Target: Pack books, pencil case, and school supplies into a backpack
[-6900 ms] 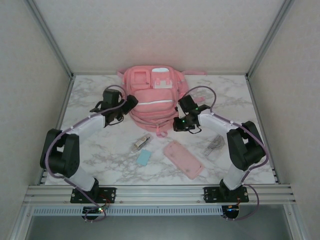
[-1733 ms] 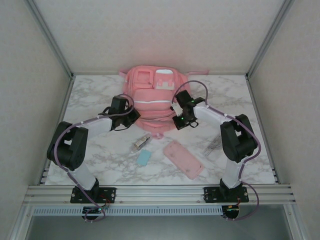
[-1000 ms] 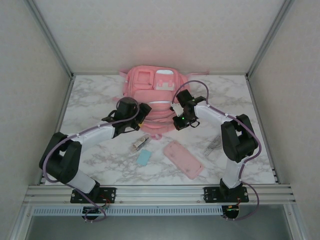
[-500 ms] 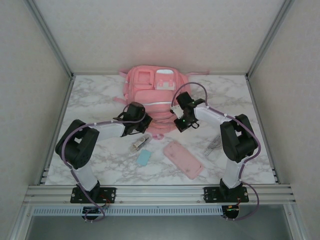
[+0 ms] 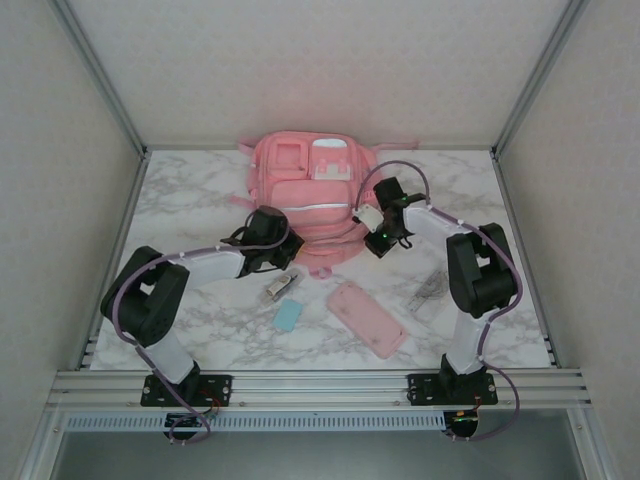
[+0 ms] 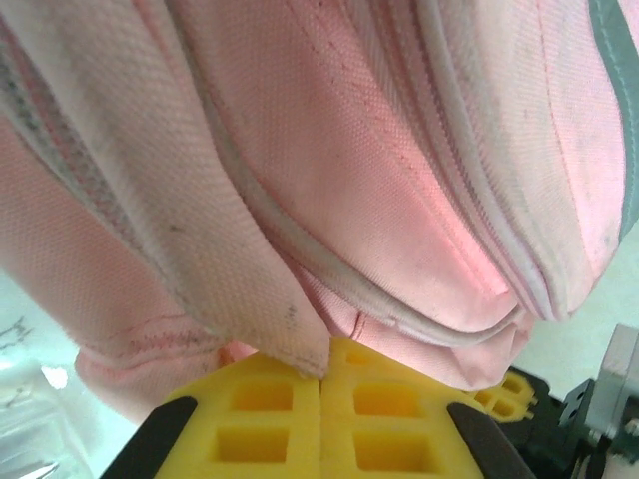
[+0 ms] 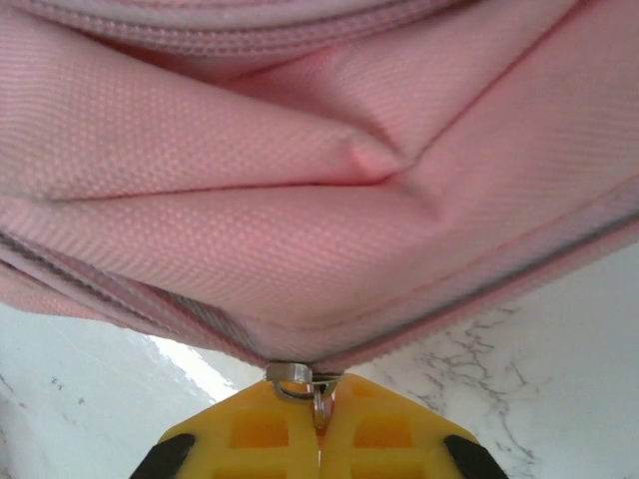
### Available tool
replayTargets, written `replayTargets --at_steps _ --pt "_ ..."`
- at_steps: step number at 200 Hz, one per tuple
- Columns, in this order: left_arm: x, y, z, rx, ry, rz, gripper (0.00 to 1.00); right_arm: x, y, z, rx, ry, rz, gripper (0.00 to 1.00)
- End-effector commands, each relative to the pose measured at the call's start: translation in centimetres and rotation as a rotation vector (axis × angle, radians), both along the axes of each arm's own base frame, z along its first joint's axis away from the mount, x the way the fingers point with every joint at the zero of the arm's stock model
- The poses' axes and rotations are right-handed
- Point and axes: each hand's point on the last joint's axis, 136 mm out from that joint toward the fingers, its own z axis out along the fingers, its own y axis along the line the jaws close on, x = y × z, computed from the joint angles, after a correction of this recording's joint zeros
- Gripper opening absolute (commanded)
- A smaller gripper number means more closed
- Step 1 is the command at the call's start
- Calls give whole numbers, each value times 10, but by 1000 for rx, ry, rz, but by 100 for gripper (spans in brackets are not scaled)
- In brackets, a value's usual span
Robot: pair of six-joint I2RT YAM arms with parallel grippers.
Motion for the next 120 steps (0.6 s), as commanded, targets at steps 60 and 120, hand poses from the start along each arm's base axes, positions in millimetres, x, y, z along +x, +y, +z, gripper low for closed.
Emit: replayTargets --at_steps 60,120 --pt "-10 42 -1 111 6 10 0 7 -40 6 -74 81 38 0" --pt "-19 59 7 131 -7 -1 0 79 -48 11 -47 -33 3 0"
